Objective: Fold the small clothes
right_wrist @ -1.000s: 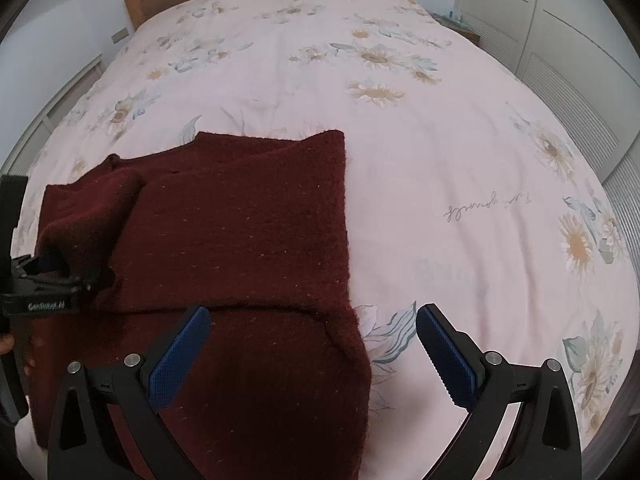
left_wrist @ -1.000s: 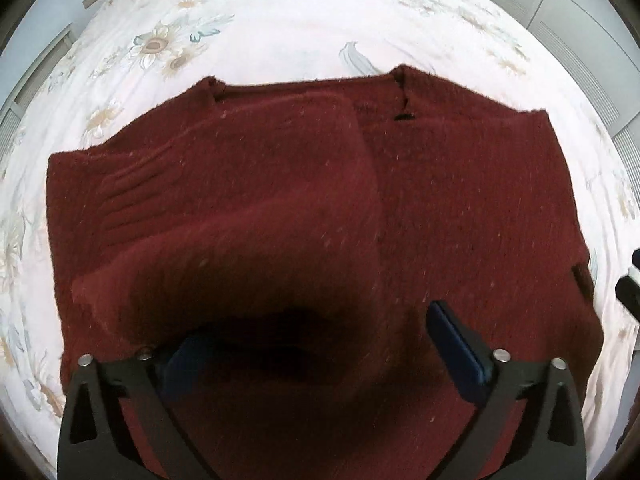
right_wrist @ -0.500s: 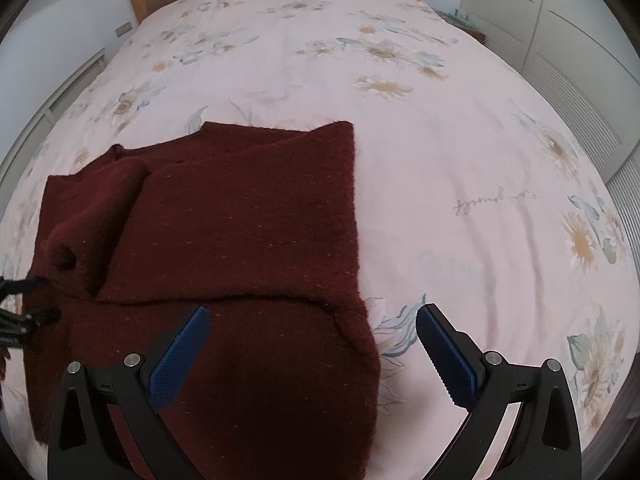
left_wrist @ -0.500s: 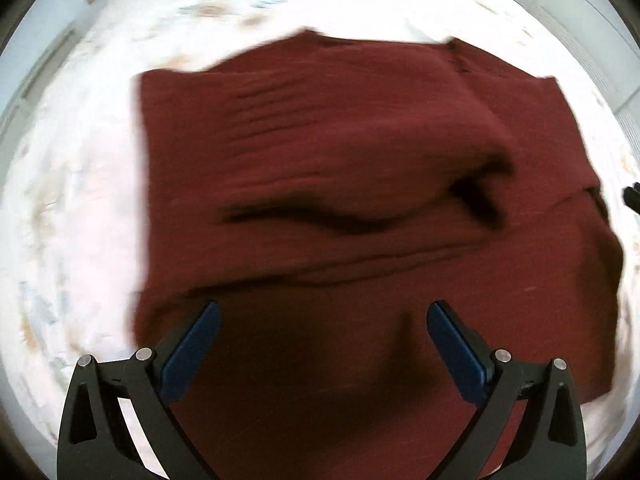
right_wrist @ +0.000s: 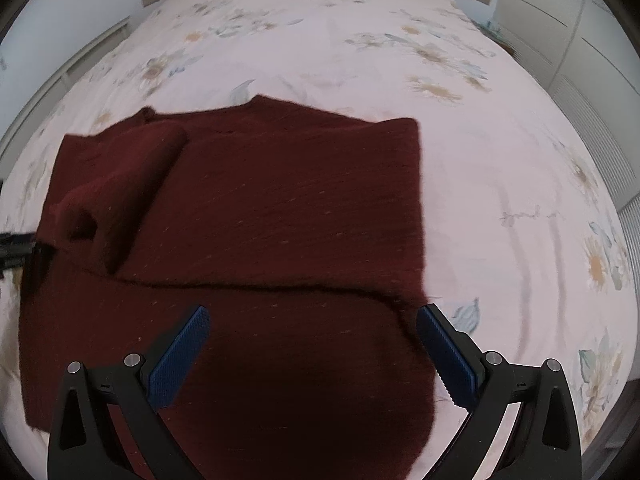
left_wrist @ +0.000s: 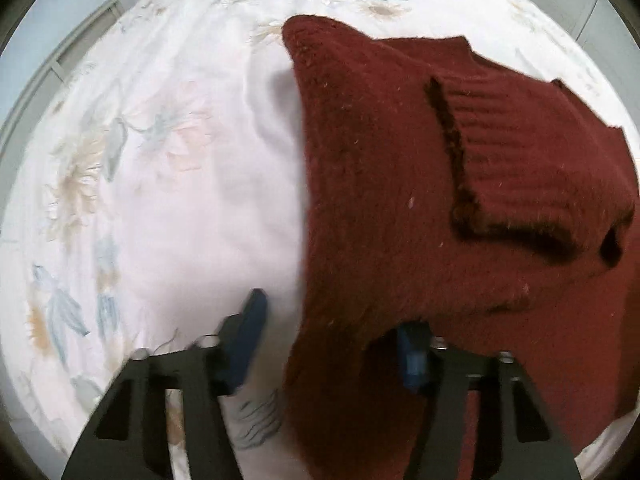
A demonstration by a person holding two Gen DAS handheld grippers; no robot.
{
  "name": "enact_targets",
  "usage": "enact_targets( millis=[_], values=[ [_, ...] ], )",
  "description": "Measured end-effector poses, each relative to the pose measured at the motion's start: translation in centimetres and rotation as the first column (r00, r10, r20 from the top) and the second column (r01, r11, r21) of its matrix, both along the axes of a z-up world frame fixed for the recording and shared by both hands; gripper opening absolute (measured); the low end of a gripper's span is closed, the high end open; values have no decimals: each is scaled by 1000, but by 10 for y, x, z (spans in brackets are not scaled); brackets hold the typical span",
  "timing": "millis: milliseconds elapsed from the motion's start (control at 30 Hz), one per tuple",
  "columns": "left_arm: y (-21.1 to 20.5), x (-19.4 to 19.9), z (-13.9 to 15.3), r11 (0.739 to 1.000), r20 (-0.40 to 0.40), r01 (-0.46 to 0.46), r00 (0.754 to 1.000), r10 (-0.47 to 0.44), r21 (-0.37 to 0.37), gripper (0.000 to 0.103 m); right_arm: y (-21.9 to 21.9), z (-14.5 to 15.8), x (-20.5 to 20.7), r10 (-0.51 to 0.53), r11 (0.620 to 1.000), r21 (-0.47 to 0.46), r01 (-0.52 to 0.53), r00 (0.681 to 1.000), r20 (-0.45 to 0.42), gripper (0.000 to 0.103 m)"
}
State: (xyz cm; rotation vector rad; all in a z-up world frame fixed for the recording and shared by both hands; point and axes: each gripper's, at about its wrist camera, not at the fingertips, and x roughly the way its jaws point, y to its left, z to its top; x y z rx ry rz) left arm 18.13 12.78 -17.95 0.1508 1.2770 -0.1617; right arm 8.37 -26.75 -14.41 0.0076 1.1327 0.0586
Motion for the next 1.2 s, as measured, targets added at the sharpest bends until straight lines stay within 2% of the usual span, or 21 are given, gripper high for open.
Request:
enact_targets(
  millis=[67,200,333,400,467,667,800,867,900,1000,1167,1200],
  values=[
    [-2,3,-3,999,-6,15,1000,-16,-29,27,13,-3,2,25,1000,-8,-26,1000,-11,103],
    [-11,2,-7,999,18,21,1000,-21,-35,18,43,-4,8,97,995,-19,-97,995,-17,103],
    [11,8,-8,989,11,-39,999,41,-142,16,71,0,13,163,986,-26,-163,987,-8,103],
    [27,11,-13,970,-14,-97,995,96,-223,16,84,3,16,190,981,-32,-190,982,-3,103],
    [35,13,-18,956,-28,-124,992,120,-265,16,99,8,21,224,974,-35,-224,975,6,103],
    [16,18,-26,971,-22,-105,994,103,-213,16,160,28,41,359,932,-72,-355,932,48,103],
    [3,16,-23,977,-19,-94,996,92,-192,16,204,28,56,443,894,-95,-438,896,34,103],
    [-5,11,-20,978,-22,-97,995,94,-186,16,228,22,63,485,870,-108,-481,874,14,103],
    [-12,-4,-17,979,-22,-96,995,93,-182,16,240,18,66,507,856,-117,-503,862,1,103],
    [-14,-3,-20,981,-20,-91,996,89,-171,16,263,4,74,550,825,-135,-549,834,-35,103],
    [-6,-5,-17,980,-24,-94,996,91,-178,16,277,-18,86,558,810,-155,-565,825,-87,102],
    [-7,-5,-17,980,-25,-94,996,91,-178,16,277,-21,87,554,816,-138,-561,828,-89,99]
  ],
)
